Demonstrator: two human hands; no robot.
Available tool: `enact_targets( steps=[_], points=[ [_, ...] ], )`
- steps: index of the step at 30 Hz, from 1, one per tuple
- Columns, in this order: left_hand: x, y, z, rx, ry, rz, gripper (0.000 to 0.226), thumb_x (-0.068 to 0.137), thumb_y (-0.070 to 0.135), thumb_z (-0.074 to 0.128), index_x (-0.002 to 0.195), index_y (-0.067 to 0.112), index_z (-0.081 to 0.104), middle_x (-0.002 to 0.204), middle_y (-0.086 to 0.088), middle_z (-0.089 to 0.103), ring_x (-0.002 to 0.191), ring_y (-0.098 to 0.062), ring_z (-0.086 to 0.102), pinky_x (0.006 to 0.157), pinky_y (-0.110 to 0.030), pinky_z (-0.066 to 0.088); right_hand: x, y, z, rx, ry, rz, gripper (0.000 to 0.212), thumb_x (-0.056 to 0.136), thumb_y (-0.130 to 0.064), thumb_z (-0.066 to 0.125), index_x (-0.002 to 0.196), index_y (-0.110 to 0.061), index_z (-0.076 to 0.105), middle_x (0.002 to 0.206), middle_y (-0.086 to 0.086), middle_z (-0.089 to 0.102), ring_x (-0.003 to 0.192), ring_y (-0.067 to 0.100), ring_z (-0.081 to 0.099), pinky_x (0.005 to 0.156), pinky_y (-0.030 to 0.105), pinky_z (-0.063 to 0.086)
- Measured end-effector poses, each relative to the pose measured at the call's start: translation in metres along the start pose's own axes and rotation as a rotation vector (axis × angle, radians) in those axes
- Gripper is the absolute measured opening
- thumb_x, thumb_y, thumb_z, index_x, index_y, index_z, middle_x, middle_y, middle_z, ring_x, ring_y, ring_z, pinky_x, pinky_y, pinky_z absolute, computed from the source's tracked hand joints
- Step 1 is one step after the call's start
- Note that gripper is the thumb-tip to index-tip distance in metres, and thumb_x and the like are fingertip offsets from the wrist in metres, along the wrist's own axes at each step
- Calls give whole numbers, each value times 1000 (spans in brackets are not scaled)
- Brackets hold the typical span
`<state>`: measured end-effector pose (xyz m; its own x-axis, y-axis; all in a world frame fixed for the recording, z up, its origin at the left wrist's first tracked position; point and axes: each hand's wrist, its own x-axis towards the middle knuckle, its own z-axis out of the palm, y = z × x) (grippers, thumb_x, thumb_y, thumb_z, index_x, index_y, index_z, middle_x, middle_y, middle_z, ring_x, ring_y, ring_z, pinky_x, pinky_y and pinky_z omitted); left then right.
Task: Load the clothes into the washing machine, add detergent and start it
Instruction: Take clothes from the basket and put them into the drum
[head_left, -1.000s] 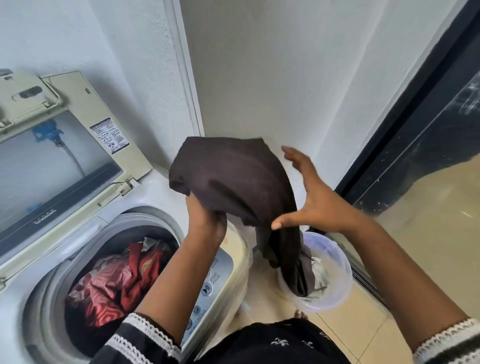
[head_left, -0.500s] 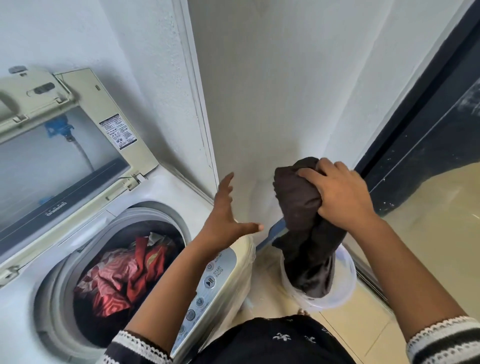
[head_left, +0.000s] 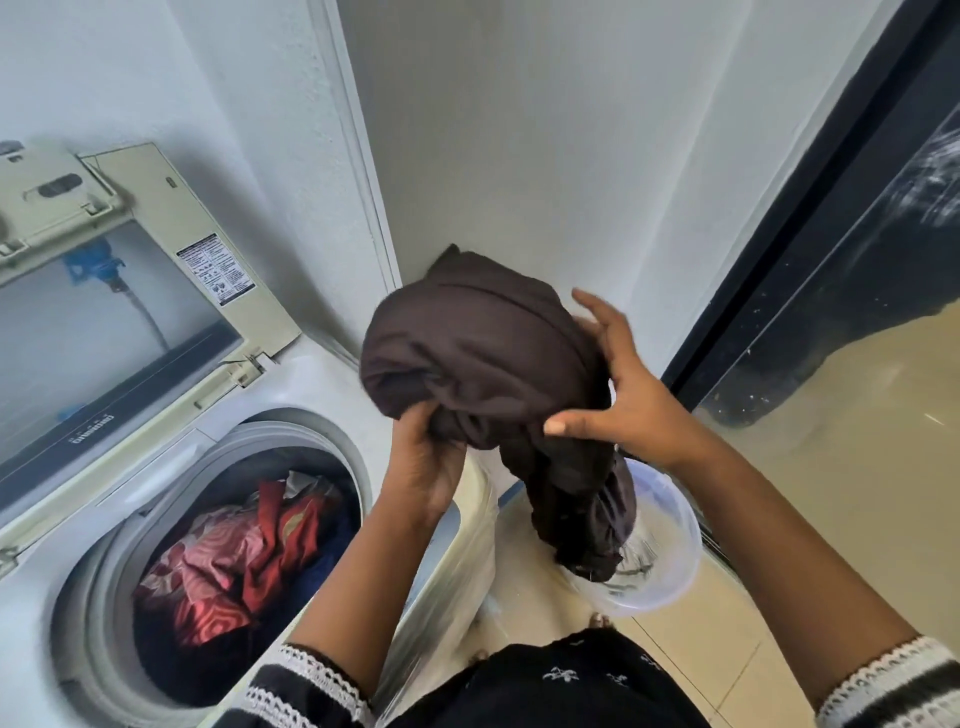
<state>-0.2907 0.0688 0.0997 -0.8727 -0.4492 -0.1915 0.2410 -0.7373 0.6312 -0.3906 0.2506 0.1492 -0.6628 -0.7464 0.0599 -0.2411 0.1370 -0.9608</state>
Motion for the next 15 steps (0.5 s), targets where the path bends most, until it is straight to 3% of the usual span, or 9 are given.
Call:
enact_targets(
  steps=[3, 5, 7, 9, 11, 13, 15],
  points=[
    [-12, -6, 6, -96, -114, -227, 38, 73, 22, 78, 109, 11, 74, 117, -10, 71, 106, -22, 69, 86, -34, 58, -2, 14, 21, 161, 23, -9, 111, 64, -19, 91, 145, -40, 19, 148, -5, 40, 129, 2, 51, 100, 19, 47],
    [-18, -14, 8, 67, -168, -281, 42, 78, 30, 75, 115, 12, 71, 120, -10, 69, 110, -23, 66, 86, -35, 57, -1, 24, 30, 278, 191, -27, 96, 62, -20, 87, 140, -32, 33, 140, 5, 53, 125, 17, 58, 102, 34, 50],
    [-14, -16, 3, 329, -109, -239, 47, 81, 26, 72, 126, 16, 60, 122, -3, 68, 120, -26, 60, 92, -39, 55, 0, 32, 29, 263, 331, -10, 84, 63, -21, 83, 136, -24, 41, 127, 3, 62, 115, 21, 63, 99, 44, 53],
    [-8, -9, -7, 642, -47, -88, 79, 76, 18, 81, 142, 28, 39, 132, 8, 59, 127, -21, 54, 97, -33, 52, 1, 35, 16, -10, 406, 5, 77, 65, -29, 79, 132, -31, 43, 117, -10, 64, 105, 13, 65, 92, 35, 55],
    [-3, 0, -18, 999, -66, 128, 115, 66, 20, 88, 151, 40, 12, 149, 19, 30, 136, -10, 39, 104, -31, 44, 4, 35, 5, -449, 352, 2, 69, 67, -36, 72, 131, -37, 45, 113, -12, 61, 100, 13, 62, 85, 32, 52],
    [0, 3, -20, 1257, -228, 247, 129, 59, 26, 92, 151, 44, 3, 152, 28, 7, 145, -7, 19, 113, -38, 33, 8, 31, 5, -818, 227, -71, 64, 69, -37, 63, 132, -37, 48, 109, -5, 58, 97, 23, 61, 80, 37, 52],
    [0, 0, -10, 1312, -368, 216, 131, 56, 25, 93, 150, 45, 4, 156, 17, 11, 144, -5, 22, 115, -36, 33, 12, 22, 14, -941, 118, -155, 64, 69, -37, 61, 132, -36, 51, 106, -5, 57, 91, 25, 61, 76, 38, 51]
  ],
)
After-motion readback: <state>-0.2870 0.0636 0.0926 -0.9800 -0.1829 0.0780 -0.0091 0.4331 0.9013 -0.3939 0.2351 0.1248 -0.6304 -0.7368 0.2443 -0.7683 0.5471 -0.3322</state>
